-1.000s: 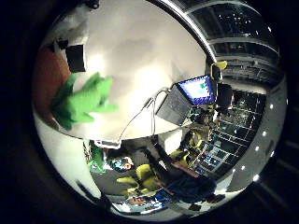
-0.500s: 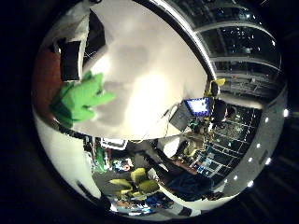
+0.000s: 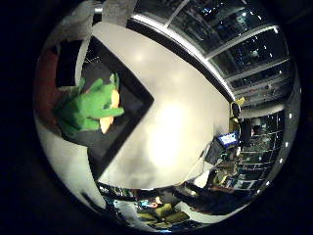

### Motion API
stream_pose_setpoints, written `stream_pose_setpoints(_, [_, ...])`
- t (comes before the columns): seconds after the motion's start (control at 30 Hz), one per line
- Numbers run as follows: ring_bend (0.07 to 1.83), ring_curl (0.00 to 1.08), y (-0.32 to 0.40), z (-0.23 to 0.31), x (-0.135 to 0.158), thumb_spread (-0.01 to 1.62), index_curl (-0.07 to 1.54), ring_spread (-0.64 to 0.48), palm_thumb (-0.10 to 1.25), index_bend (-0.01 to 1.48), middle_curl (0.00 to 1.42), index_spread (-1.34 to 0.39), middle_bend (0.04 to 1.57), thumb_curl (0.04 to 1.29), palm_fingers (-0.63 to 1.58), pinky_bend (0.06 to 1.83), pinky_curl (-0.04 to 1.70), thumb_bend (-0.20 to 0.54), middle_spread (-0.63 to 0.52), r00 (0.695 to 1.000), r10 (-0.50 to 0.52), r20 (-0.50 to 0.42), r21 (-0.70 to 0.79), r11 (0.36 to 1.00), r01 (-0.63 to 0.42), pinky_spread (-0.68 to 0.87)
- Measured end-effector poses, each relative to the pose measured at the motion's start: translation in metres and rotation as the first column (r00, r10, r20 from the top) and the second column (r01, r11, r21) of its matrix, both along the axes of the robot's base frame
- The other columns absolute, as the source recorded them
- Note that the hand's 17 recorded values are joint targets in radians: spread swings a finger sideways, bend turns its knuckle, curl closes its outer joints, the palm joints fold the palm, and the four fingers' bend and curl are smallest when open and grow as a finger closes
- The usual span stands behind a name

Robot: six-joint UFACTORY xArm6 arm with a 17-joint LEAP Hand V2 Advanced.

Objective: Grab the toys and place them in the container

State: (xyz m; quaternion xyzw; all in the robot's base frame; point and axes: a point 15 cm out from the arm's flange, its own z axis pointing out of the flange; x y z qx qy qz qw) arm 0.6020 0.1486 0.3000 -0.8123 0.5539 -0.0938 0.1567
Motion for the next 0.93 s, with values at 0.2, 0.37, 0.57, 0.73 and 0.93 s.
stream_pose_setpoints(0.2, [0.98, 0.38, 0.017, -0.034, -0.016, 0.99, 0.43, -0.16, 0.68, 0.52, 0.37, -0.48, 0.69, 0.31, -0.02, 0.94, 0.86, -0.028, -0.15, 0.992, 0.076, -0.097, -0.041, 0.996, -0.081, -0.22])
stream_pose_setpoints(0.37, [0.58, 0.22, 0.024, -0.053, -0.040, 0.99, 0.32, 0.13, 0.67, 0.26, 0.27, -0.52, 0.35, 0.31, -0.18, 0.73, 0.67, -0.026, 0.02, 0.962, 0.179, -0.205, -0.070, 0.978, -0.197, 0.27])
stream_pose_setpoints(0.57, [0.45, 0.19, 0.002, -0.043, -0.034, 0.97, 0.26, 0.22, 0.65, 0.14, 0.25, -0.54, 0.18, 0.31, -0.08, 0.67, 0.54, -0.030, 0.09, 0.969, 0.159, -0.188, -0.069, 0.982, -0.175, 0.48])
stream_pose_setpoints(0.73, [0.42, 0.20, -0.018, -0.012, -0.035, 0.97, 0.25, 0.24, 0.64, 0.15, 0.25, -0.52, 0.17, 0.31, -0.06, 0.67, 0.49, -0.027, 0.10, 0.978, 0.145, -0.151, -0.071, 0.985, -0.157, 0.52])
stream_pose_setpoints(0.93, [0.37, 0.21, -0.026, 0.006, -0.079, 0.97, 0.26, 0.25, 0.64, 0.18, 0.24, -0.50, 0.17, 0.31, -0.04, 0.62, 0.42, -0.026, 0.11, 0.970, 0.137, -0.200, -0.071, 0.986, -0.154, 0.51])
